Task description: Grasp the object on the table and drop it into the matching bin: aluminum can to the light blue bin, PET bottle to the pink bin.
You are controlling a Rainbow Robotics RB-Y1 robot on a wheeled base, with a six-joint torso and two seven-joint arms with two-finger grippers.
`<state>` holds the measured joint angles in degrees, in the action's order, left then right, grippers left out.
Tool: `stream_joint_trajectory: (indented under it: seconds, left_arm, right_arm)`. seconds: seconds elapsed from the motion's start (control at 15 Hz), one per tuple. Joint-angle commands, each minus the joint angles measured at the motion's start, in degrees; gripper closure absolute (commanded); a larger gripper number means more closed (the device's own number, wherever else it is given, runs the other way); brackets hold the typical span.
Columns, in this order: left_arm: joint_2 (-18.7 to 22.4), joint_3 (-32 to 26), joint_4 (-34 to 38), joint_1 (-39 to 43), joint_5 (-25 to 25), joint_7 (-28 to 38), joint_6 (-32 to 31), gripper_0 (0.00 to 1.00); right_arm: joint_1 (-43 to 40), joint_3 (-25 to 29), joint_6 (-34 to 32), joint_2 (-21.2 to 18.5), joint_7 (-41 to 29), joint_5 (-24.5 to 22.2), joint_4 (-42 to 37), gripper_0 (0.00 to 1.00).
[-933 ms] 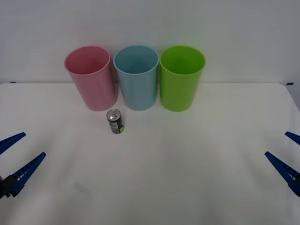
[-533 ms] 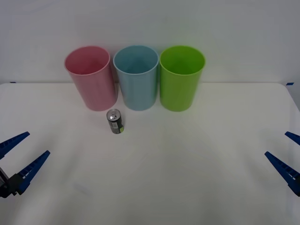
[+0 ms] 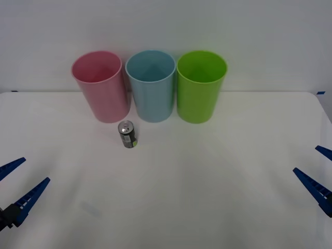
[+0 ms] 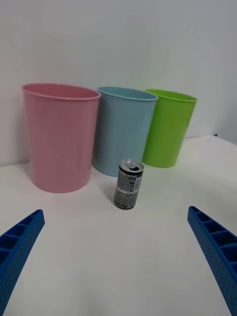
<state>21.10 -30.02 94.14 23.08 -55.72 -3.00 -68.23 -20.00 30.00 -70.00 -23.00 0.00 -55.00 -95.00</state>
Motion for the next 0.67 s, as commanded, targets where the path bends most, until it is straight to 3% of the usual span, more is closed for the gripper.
stream_joint_trajectory:
  seconds: [0.07,0.47,0.67]
  left_arm:
    - [0.0,0.3,0.0,1.0,-2.0,-2.5,1.3,0.00]
    - [-0.1,5.1,-0.2,1.0,-5.4,-5.0,11.4,0.00]
    - [-0.5,8.7,-1.8,-2.6,-7.3,-4.4,13.1,0.00]
  right_arm:
    - [0.0,0.0,0.0,0.0,0.0,0.0,0.0,0.00]
    - [0.0,0.0,0.0,0.0,0.0,0.0,0.0,0.00]
    - [0.0,0.0,0.0,0.0,0.0,0.0,0.0,0.00]
